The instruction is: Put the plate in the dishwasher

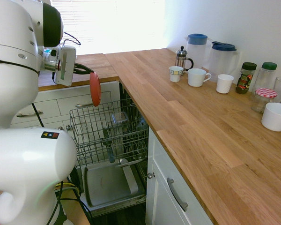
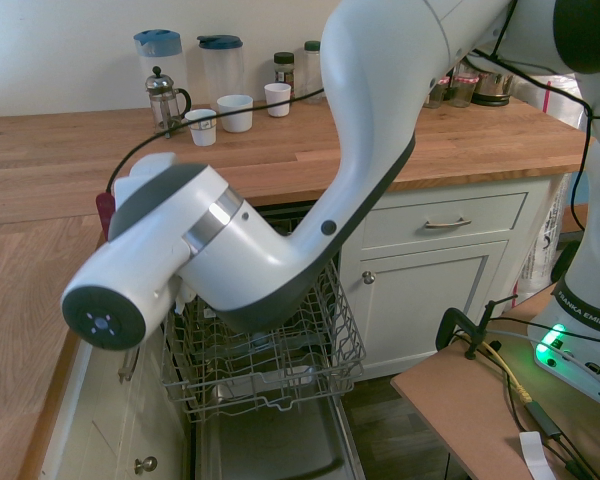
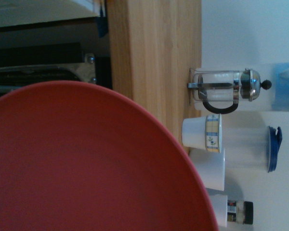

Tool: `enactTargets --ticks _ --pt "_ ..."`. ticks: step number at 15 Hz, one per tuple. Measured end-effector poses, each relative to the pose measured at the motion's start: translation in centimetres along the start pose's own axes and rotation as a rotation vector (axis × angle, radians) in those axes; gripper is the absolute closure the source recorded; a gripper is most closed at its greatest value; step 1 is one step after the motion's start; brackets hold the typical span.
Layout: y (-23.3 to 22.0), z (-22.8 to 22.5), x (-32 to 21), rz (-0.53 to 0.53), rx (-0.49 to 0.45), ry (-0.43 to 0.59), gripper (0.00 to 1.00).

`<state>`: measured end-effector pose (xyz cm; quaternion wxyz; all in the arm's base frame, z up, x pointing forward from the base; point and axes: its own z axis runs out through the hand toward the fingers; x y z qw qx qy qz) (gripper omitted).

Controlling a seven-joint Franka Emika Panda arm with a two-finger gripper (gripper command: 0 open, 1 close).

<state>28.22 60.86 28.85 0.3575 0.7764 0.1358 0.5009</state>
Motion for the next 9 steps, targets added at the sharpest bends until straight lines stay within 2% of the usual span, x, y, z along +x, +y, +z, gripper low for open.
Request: enactTargets --ticks 5,9 --pt "-3.7 0.9 -4.1 -0.056 0.003 -0.002 1.00" --pt "-6.9 2.8 -6.4 -0.047 0.032 -0.023 1.00"
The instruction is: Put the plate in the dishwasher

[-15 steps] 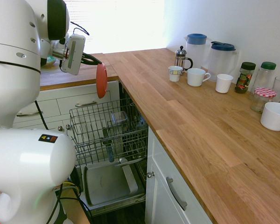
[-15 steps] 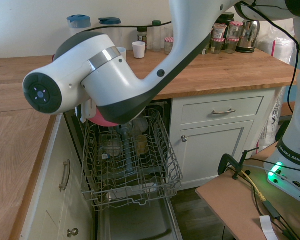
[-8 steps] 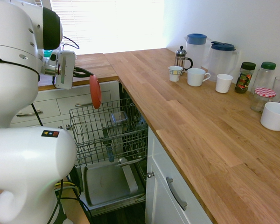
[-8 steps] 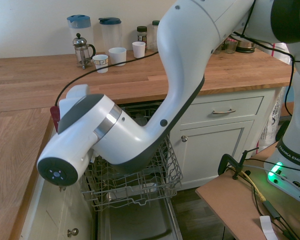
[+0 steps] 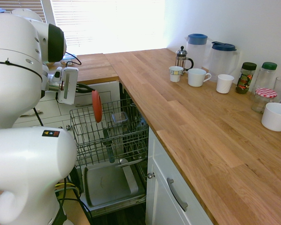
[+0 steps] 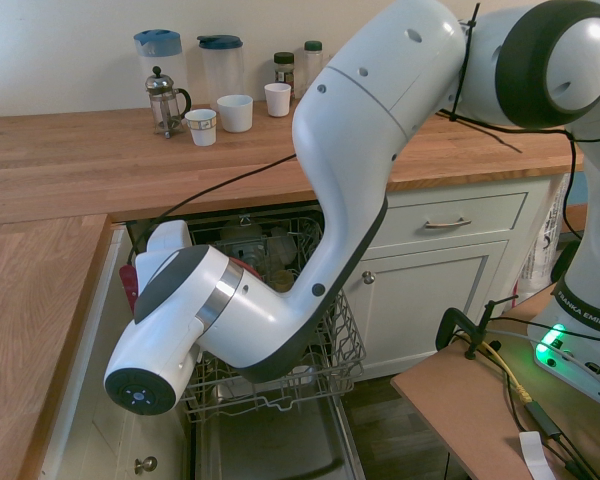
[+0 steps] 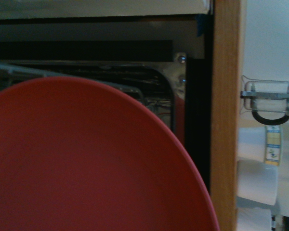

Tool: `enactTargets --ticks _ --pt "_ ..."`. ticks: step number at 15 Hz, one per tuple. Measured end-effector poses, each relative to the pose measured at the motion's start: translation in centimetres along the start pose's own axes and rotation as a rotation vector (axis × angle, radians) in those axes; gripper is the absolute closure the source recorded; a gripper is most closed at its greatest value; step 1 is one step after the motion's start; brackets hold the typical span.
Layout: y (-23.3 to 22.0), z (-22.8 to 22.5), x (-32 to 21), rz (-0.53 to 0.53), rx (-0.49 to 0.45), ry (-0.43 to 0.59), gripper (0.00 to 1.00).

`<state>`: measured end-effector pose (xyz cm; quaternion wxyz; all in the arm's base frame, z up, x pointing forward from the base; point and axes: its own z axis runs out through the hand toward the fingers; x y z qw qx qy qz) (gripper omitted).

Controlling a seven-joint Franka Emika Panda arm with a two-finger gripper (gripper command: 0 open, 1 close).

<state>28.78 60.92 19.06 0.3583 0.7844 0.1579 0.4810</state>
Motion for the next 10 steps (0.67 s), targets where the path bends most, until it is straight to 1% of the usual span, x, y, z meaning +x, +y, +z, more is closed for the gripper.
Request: enactTargets --ticks 10 --pt "-5.4 2.4 -3.3 0.030 0.043 -0.040 1.00"
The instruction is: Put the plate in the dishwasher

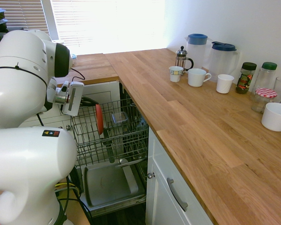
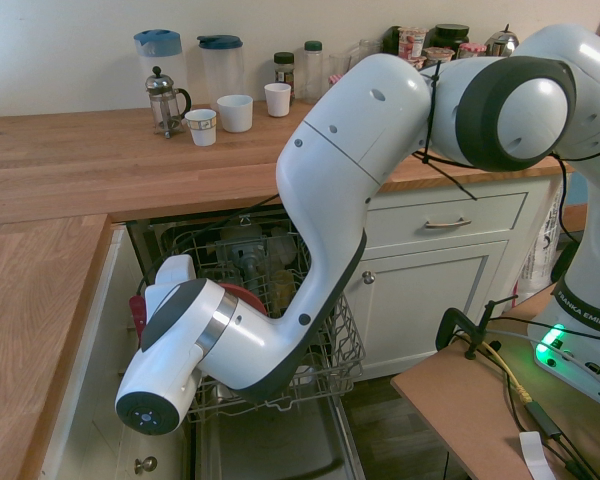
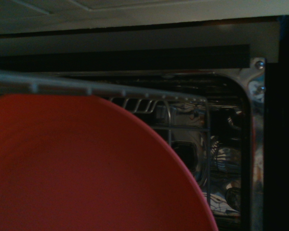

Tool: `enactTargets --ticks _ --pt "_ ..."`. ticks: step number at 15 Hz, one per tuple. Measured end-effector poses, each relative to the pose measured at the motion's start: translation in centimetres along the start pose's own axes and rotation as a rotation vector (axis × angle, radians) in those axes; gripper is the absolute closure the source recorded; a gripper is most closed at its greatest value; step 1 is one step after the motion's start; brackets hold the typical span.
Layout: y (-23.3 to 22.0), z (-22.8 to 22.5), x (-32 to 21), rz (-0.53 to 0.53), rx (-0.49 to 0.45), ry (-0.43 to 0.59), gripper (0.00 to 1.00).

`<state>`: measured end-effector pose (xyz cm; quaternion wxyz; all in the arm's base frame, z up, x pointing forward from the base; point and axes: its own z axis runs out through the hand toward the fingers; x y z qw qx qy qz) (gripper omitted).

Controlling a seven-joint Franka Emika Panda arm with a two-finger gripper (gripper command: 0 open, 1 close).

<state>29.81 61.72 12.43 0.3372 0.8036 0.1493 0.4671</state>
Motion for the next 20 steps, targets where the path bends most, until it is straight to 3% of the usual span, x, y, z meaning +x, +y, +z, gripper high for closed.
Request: enactTargets --ticks 1,15,20 --pt "-0.2 0.1 0.0 0.009 0.001 -0.003 0.00" --pt "-0.9 -0.8 0.7 0.050 0.076 -0.009 0.00" --pt "-0.3 -4.3 1.6 0.049 0.108 0.000 0.00"
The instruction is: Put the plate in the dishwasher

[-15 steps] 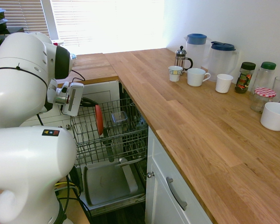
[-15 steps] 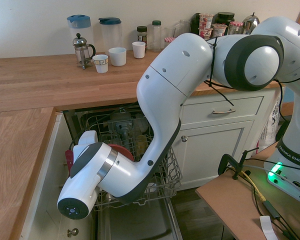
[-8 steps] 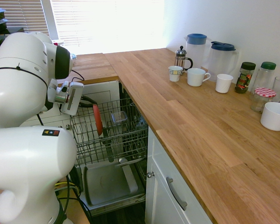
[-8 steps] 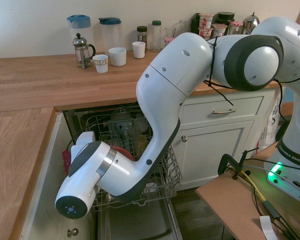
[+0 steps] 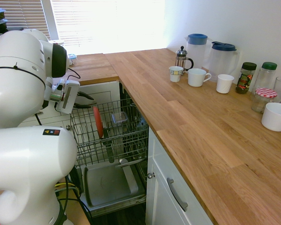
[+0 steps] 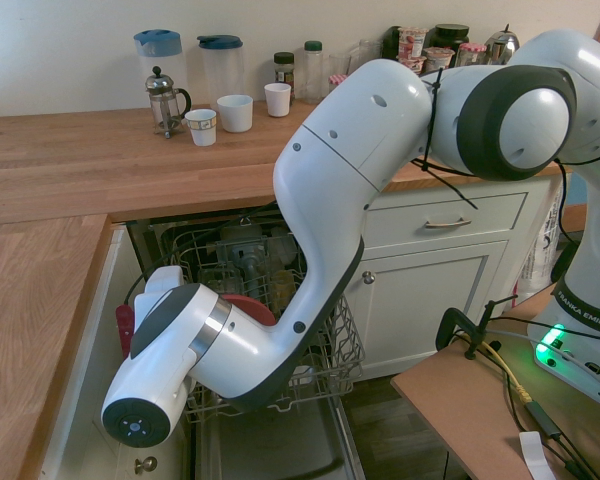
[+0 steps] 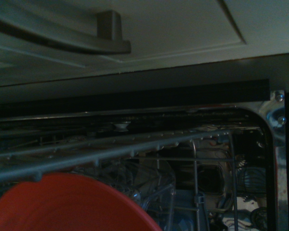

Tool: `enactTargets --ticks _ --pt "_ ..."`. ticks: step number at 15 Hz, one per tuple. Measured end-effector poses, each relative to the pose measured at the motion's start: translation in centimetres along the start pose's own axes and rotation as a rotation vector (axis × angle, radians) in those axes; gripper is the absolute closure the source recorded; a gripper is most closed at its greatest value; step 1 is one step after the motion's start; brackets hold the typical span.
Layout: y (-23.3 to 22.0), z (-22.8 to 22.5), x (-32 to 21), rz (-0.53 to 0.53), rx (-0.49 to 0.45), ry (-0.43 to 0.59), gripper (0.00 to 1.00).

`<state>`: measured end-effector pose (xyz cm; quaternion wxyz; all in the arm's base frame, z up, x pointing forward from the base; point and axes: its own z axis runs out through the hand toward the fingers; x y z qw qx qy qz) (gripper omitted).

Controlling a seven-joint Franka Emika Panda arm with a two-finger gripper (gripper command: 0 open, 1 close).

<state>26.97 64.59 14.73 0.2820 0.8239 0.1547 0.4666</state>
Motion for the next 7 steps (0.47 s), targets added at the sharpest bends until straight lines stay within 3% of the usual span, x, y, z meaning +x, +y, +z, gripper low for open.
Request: enactTargets --ticks 7 --pt "6.2 -6.0 4.0 0.046 -0.035 -0.026 0.00"
